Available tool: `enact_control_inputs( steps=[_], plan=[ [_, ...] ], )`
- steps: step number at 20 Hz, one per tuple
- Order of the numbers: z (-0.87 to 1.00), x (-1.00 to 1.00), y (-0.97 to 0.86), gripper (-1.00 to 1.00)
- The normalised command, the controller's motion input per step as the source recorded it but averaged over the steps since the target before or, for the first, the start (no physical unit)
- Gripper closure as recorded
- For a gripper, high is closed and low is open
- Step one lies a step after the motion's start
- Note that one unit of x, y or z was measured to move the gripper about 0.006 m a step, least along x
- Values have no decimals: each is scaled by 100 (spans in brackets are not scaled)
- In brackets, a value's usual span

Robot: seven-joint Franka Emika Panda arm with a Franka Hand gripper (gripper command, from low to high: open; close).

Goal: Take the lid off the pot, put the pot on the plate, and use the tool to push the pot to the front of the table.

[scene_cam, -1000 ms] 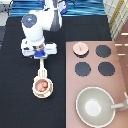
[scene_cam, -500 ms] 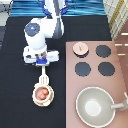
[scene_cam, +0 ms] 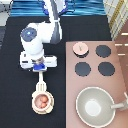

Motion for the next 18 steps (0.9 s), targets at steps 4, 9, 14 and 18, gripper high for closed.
enact_control_inputs(
  steps=[4, 9, 14, 18],
  plan=[
    [35, 100, 21, 100],
    [36, 81, 41, 100],
    [27, 52, 67, 100],
    [29, 100, 12, 100]
  ],
)
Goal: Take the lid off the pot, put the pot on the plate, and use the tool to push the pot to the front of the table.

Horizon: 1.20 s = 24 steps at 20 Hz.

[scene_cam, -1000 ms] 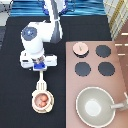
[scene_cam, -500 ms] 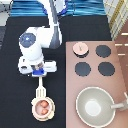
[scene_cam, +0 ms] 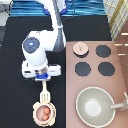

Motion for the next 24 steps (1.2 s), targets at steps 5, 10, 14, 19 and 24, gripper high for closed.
enact_control_inputs(
  steps=[5, 10, 14, 19, 24],
  plan=[
    [29, 100, -1, 100],
    [28, 64, -23, 100],
    [55, -80, 19, 100],
    [50, -89, 14, 100],
    [42, -84, 4, 100]
  ],
)
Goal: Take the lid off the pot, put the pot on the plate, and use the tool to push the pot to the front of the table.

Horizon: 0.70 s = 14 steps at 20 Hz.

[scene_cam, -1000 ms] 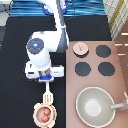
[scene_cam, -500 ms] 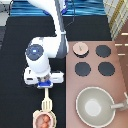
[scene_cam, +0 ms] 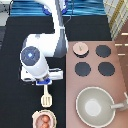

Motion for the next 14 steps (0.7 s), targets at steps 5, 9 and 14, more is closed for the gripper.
enact_control_inputs(
  steps=[5, 9, 14],
  plan=[
    [10, -98, -11, 100],
    [0, -100, -16, 100],
    [-34, -100, -12, 100]
  ],
)
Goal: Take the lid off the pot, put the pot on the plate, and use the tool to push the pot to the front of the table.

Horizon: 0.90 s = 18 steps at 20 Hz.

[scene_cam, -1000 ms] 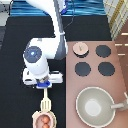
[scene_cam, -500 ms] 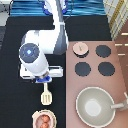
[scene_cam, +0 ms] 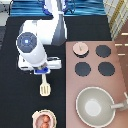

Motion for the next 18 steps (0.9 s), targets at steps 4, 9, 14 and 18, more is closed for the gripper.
enact_control_inputs(
  steps=[4, 9, 14, 18],
  plan=[
    [-71, -100, -13, 100],
    [-87, -100, -16, 100],
    [-84, -100, -24, 100],
    [17, -91, -10, 100]
  ],
)
